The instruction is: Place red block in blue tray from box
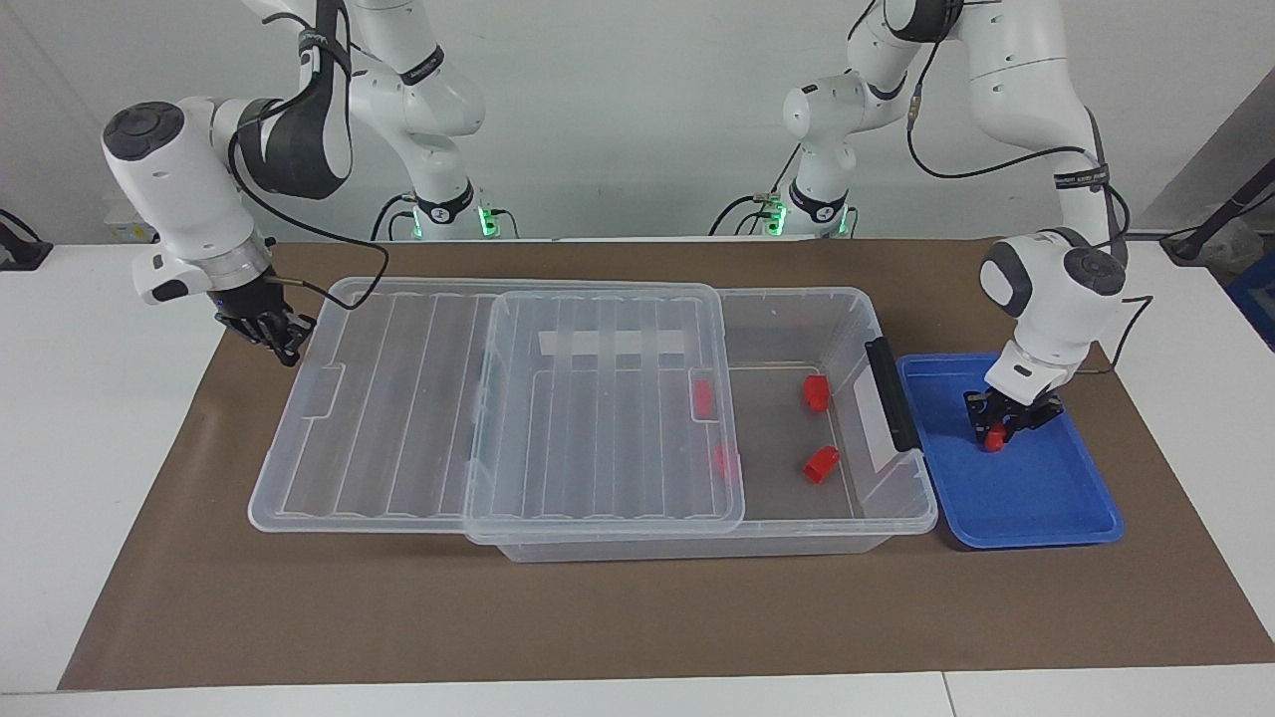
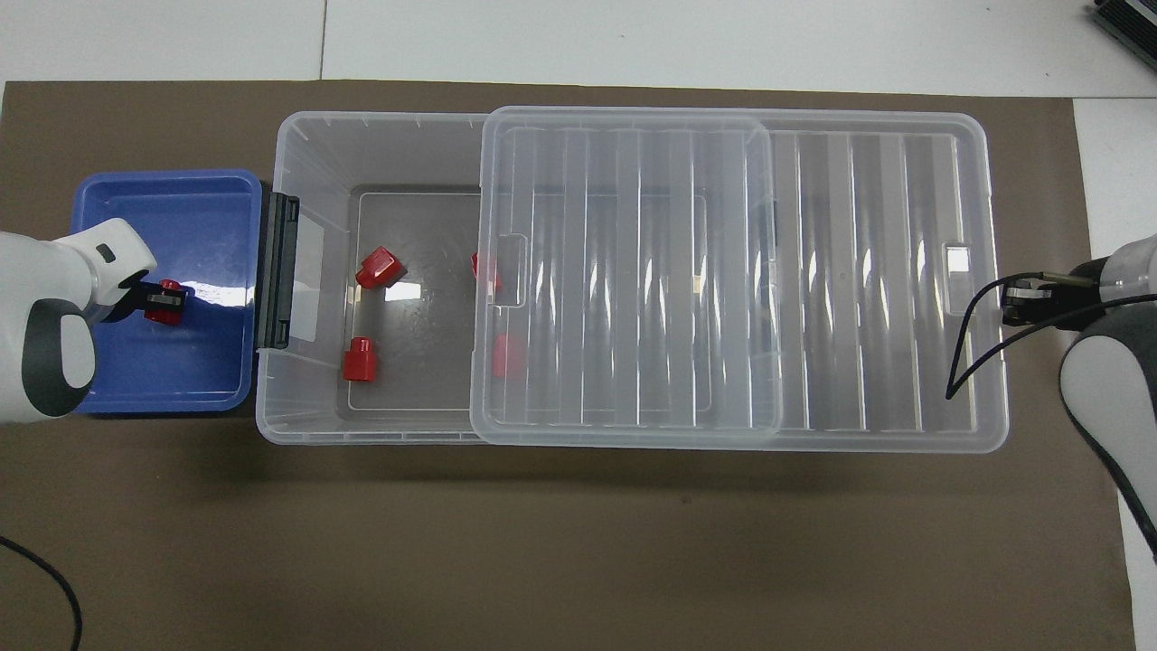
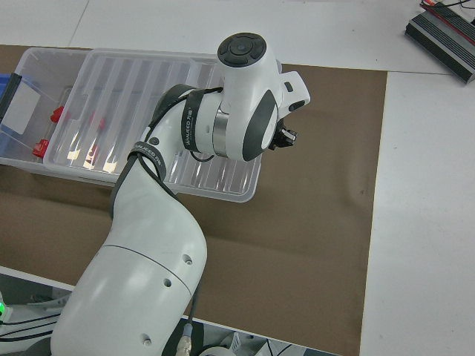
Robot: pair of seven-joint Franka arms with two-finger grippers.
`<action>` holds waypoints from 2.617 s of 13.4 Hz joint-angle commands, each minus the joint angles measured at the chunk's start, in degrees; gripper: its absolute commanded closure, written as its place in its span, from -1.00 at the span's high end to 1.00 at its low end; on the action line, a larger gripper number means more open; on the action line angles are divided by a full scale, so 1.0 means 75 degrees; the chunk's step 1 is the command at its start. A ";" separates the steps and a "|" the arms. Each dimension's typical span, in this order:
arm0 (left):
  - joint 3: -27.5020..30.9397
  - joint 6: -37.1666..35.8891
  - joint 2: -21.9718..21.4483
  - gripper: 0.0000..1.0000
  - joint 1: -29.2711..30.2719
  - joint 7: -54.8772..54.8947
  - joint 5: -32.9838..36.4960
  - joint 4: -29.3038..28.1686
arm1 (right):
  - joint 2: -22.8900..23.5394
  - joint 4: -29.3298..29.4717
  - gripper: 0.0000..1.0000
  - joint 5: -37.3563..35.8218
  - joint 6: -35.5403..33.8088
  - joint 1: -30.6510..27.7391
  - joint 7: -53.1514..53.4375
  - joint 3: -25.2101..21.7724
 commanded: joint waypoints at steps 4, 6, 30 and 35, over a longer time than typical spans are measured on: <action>-0.0032 -0.1300 -0.0178 1.00 0.0012 0.0107 -0.0257 0.0696 | -0.0003 -0.0076 -1.00 0.0165 0.0180 0.0558 -0.0257 0.0033; -0.0032 -0.3232 -0.0424 1.00 -0.0035 0.0096 -0.0980 0.1913 | -0.0014 -0.0076 -1.00 0.0165 0.0017 0.0909 -0.0257 0.0033; -0.0138 -0.7213 -0.2418 1.00 -0.1066 -0.1135 -0.0832 0.4004 | -0.0073 0.0006 -1.00 0.0235 0.0168 0.2950 -0.0198 0.0068; -0.0197 -0.7108 -0.2558 1.00 -0.1137 -0.1147 -0.0773 0.3690 | -0.0529 0.0006 -1.00 0.0259 -0.0428 0.2272 0.0012 -0.0002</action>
